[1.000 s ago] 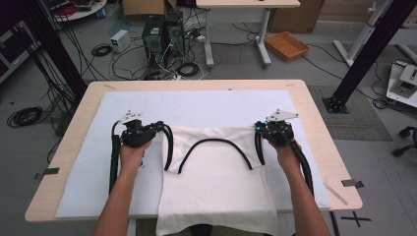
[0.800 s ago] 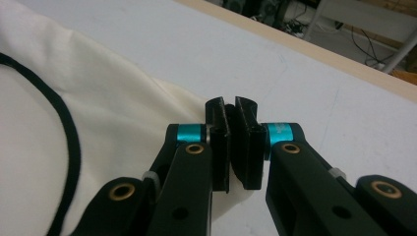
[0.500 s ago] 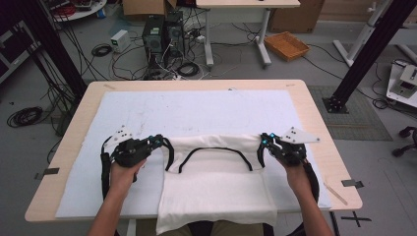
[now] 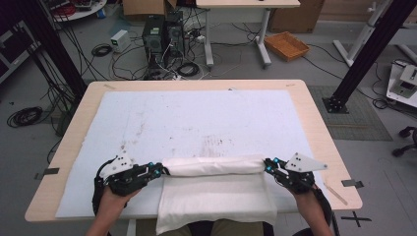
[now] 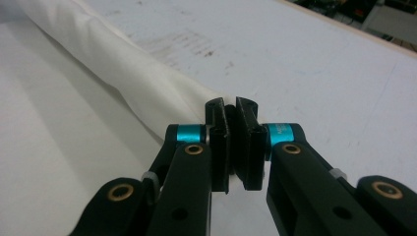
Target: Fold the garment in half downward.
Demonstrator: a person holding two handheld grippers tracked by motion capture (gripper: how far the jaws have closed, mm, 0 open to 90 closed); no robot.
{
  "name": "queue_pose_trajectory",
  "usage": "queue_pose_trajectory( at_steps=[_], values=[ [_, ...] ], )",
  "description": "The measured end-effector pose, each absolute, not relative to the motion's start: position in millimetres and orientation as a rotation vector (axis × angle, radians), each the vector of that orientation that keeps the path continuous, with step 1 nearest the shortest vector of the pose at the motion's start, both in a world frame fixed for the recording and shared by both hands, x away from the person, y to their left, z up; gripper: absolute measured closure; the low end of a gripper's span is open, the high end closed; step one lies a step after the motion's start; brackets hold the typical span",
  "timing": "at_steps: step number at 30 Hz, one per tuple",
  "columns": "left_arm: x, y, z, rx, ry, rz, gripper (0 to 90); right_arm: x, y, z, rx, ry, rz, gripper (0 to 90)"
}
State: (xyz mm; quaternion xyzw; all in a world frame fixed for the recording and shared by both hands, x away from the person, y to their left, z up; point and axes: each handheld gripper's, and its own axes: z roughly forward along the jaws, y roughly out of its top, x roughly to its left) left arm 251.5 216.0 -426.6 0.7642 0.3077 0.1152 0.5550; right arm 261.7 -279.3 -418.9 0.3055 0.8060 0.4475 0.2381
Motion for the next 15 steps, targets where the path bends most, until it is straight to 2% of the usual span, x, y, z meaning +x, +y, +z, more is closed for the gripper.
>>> queue_pose_trajectory(
  at_steps=[2,3,5,7,9,11,15],
  values=[
    [247.7,217.0,-427.4,1.806,0.721,0.257,82.5,257.6,-280.3,-420.0,0.844,2.218,1.217,85.1],
    [241.2,218.3,-427.7,1.811,0.701,0.197,82.5,253.4,-281.3,-421.1,0.844,2.228,1.207,84.8],
    [239.5,218.8,-424.6,1.785,0.700,0.193,66.9,244.7,-285.6,-422.2,0.862,2.248,1.216,71.9],
    [243.4,220.2,-418.3,1.726,0.743,0.215,52.7,244.2,-287.3,-418.9,0.892,2.198,1.231,63.1],
    [251.9,222.7,-411.8,1.680,0.801,0.263,44.6,247.4,-288.2,-413.6,0.938,2.139,1.244,54.2],
    [263.6,222.1,-409.2,1.683,0.861,0.314,43.6,253.4,-287.7,-409.5,0.978,2.092,1.234,50.3],
    [291.0,210.4,-421.5,1.759,0.977,0.321,42.2,277.2,-281.6,-409.9,1.039,2.110,1.203,46.3]
  ],
)
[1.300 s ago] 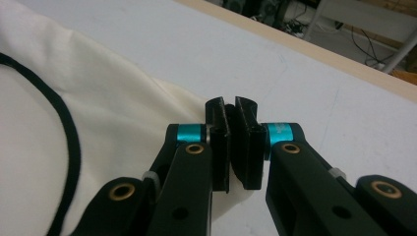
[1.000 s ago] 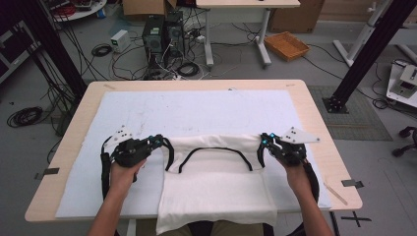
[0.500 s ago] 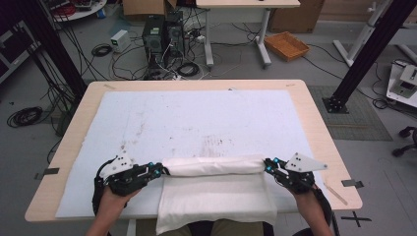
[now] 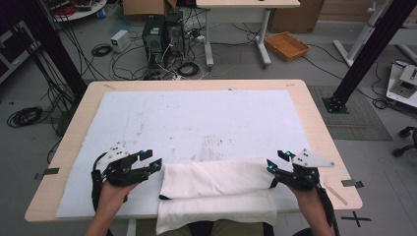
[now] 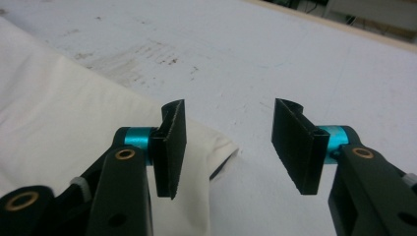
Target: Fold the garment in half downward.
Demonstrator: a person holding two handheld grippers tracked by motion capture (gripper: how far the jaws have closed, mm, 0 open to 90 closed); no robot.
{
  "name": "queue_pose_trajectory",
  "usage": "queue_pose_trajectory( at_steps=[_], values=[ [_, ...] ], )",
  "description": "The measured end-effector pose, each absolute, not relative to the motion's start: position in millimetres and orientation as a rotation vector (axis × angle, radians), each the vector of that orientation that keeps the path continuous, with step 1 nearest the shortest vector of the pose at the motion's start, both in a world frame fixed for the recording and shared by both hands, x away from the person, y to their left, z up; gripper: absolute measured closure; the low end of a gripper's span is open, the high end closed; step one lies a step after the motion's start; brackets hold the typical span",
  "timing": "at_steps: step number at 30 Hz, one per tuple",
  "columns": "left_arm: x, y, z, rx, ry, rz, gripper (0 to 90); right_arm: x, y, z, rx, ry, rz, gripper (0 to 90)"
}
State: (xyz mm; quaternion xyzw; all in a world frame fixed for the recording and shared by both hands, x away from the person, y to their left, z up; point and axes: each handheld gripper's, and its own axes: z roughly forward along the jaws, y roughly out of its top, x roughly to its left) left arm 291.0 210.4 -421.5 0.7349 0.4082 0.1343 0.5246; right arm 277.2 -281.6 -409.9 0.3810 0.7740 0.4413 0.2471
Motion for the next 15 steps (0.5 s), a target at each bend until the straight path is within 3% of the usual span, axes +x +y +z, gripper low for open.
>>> queue_pose_trajectory(
  at_steps=[10,14,15],
  values=[
    [308.5,191.1,-445.1,1.919,1.068,0.214,38.4,322.5,-264.6,-439.8,1.162,2.299,1.112,46.1],
    [305.9,190.5,-449.3,1.984,1.069,0.218,56.7,323.6,-264.2,-447.5,1.165,2.362,1.071,57.4],
    [305.8,191.2,-448.9,1.973,1.068,0.180,66.1,323.2,-265.9,-448.0,1.171,2.374,1.089,62.3]
  ],
)
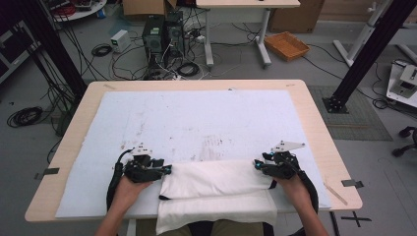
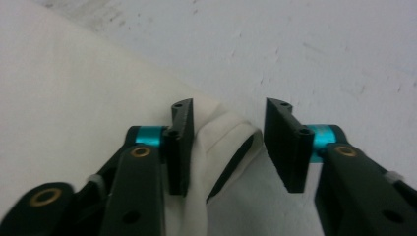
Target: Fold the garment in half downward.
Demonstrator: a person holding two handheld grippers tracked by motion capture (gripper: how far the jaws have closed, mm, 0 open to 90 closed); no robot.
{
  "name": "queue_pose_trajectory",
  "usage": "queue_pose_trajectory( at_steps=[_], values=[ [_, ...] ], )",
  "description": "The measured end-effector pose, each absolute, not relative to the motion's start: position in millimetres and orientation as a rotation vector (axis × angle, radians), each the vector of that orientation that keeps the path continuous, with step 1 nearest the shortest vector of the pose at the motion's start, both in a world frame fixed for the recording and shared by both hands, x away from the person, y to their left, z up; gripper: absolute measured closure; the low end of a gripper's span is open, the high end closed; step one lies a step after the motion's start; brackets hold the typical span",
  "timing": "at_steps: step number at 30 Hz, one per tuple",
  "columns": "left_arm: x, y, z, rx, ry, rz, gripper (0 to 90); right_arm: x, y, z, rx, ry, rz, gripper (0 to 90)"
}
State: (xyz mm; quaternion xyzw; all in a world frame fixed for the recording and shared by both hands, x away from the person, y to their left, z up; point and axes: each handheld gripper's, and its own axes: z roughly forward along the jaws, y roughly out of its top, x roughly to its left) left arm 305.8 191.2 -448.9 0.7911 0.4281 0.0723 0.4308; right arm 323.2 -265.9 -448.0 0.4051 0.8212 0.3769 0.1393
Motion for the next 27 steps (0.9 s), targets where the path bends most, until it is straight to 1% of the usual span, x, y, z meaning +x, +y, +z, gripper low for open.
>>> queue_pose_trajectory(
  at_steps=[1,3,4,7,11,14,16,19,22,25,26,27],
  values=[
    [304.9,190.7,-448.4,1.972,1.067,0.185,73.2,322.5,-267.2,-448.0,1.165,2.387,1.102,66.6],
    [303.5,190.7,-446.8,1.957,1.059,0.196,84.4,320.0,-267.3,-446.8,1.133,2.399,1.102,78.1],
    [303.6,192.0,-446.1,1.941,1.057,0.189,85.5,318.7,-266.4,-445.8,1.112,2.403,1.092,80.0],
    [304.2,196.3,-442.1,1.884,1.060,0.190,86.4,316.6,-264.6,-441.1,1.084,2.381,1.061,81.4],
    [313.1,198.0,-434.9,1.833,1.063,0.237,86.6,325.2,-266.3,-432.8,1.069,2.298,1.081,81.5],
    [328.2,194.9,-430.0,1.790,1.080,0.268,86.8,340.4,-266.5,-426.9,1.063,2.232,1.073,81.5],
    [340.7,191.3,-425.8,1.780,1.088,0.317,86.8,352.6,-266.8,-421.7,1.059,2.188,1.070,81.4],
    [358.6,188.3,-420.3,1.728,1.122,0.343,86.8,371.2,-268.6,-413.0,1.057,2.136,1.063,81.3],
    [374.1,183.7,-415.6,1.726,1.148,0.380,86.8,385.7,-268.2,-408.9,1.052,2.101,1.059,81.2],
    [382.3,181.0,-414.9,1.725,1.171,0.397,86.6,391.9,-265.4,-410.4,1.064,2.085,1.038,81.2],
    [385.5,179.4,-416.7,1.738,1.193,0.427,86.6,394.1,-264.3,-412.3,1.070,2.075,1.035,81.2],
    [385.4,178.3,-418.1,1.737,1.211,0.435,80.3,396.4,-263.7,-415.8,1.097,2.064,1.054,79.7]
  ],
)
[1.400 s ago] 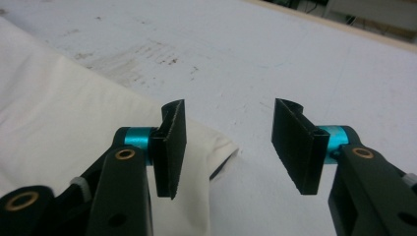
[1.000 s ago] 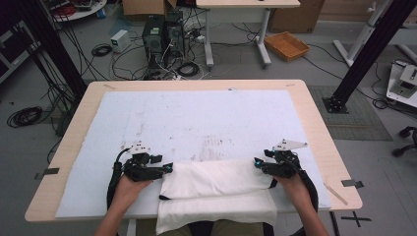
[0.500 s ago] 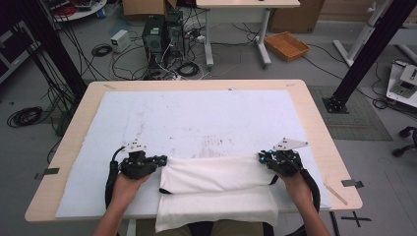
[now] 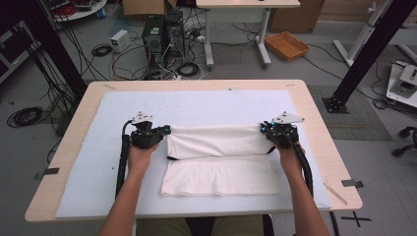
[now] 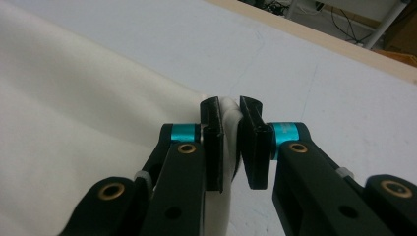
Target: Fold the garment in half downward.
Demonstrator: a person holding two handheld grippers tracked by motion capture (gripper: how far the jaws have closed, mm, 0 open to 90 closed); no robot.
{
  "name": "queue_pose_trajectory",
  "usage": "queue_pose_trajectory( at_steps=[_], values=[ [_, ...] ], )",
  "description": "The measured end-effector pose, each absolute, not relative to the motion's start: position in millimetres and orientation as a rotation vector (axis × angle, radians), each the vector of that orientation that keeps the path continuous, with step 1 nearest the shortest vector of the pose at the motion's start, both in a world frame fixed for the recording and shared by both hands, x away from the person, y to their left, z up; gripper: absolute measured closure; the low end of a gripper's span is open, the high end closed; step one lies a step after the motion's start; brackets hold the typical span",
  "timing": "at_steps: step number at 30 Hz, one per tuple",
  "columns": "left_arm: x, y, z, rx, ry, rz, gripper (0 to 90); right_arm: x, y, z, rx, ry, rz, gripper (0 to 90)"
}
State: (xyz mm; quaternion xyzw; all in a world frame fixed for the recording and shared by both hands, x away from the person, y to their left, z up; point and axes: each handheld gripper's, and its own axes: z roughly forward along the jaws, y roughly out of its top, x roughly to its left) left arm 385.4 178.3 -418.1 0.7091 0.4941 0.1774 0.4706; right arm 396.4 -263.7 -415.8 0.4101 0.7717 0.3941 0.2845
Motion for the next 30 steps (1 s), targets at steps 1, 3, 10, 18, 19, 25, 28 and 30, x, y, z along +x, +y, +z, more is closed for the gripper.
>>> queue_pose_trajectory(
  at_steps=[1,3,10,18,19,25,28,30],
  values=[
    [384.0,177.7,-419.2,1.742,1.233,0.427,68.9,397.0,-263.7,-418.0,1.115,2.069,1.071,75.0],
    [369.4,179.0,-421.7,1.775,1.197,0.437,58.9,391.3,-262.5,-422.6,1.167,2.081,0.986,55.4],
    [338.6,186.3,-430.3,1.803,1.130,0.387,54.6,355.1,-290.2,-421.9,1.239,2.039,1.059,47.1],
    [334.3,179.2,-440.7,1.840,1.098,0.324,53.7,346.3,-296.9,-430.5,1.259,2.097,1.128,59.4],
    [334.6,177.6,-442.0,1.851,1.094,0.318,53.8,347.1,-295.1,-431.3,1.256,2.110,1.122,59.4],
    [336.1,171.1,-447.5,1.933,1.071,0.358,74.3,351.5,-288.9,-437.4,1.235,2.193,1.050,79.5],
    [334.5,170.9,-445.7,1.931,1.047,0.386,87.4,348.1,-286.4,-436.0,1.197,2.211,1.042,82.9],
    [332.9,172.9,-443.3,1.911,1.041,0.384,88.0,345.1,-287.1,-433.5,1.180,2.199,1.065,83.2]
  ],
)
